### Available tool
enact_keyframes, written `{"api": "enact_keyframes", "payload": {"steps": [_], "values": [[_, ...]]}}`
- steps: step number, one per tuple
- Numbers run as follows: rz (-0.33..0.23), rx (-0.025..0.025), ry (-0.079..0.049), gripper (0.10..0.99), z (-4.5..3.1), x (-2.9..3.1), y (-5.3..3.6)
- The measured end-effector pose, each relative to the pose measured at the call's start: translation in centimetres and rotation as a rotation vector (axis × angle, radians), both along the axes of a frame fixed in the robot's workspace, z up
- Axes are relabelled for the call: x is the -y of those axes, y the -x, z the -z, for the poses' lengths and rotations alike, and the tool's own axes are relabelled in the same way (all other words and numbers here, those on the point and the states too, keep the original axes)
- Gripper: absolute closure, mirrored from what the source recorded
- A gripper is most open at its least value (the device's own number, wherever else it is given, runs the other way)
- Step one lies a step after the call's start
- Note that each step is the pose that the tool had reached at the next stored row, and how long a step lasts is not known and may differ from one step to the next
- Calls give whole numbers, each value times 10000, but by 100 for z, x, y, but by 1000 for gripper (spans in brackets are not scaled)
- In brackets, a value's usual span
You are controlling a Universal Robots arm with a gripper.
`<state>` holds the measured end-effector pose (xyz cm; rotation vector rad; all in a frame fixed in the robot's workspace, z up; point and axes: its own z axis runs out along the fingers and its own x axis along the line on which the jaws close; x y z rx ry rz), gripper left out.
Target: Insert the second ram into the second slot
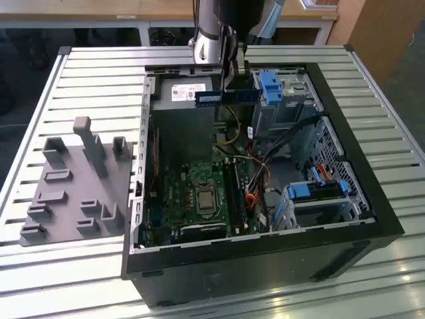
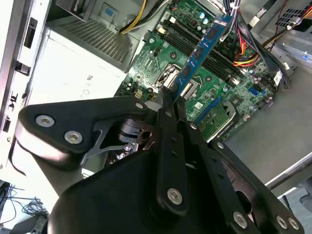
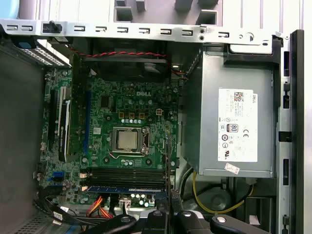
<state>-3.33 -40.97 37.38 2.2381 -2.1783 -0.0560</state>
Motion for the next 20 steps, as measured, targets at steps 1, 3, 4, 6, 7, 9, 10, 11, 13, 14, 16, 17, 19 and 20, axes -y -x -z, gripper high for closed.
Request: {"api": "enact_keyframes", "payload": {"steps": [1,3,4,6,7,9,10,11,13,14,16,17,19,20], "values": [[0,0,1,949,0,0,0],[0,0,2,949,0,0,0],[1,0,3,949,-1,2,0],[1,0,3,949,0,6,0],[0,0,2,949,0,9,0],[0,0,3,949,0,14,0],[0,0,3,949,0,16,0],[0,1,2,949,0,18,0],[0,0,3,949,-1,22,0],[0,0,3,949,0,24,0],[0,0,2,949,0,28,0],[0,0,2,949,0,29,0],[0,0,3,949,0,32,0],[0,0,2,949,0,33,0]]}}
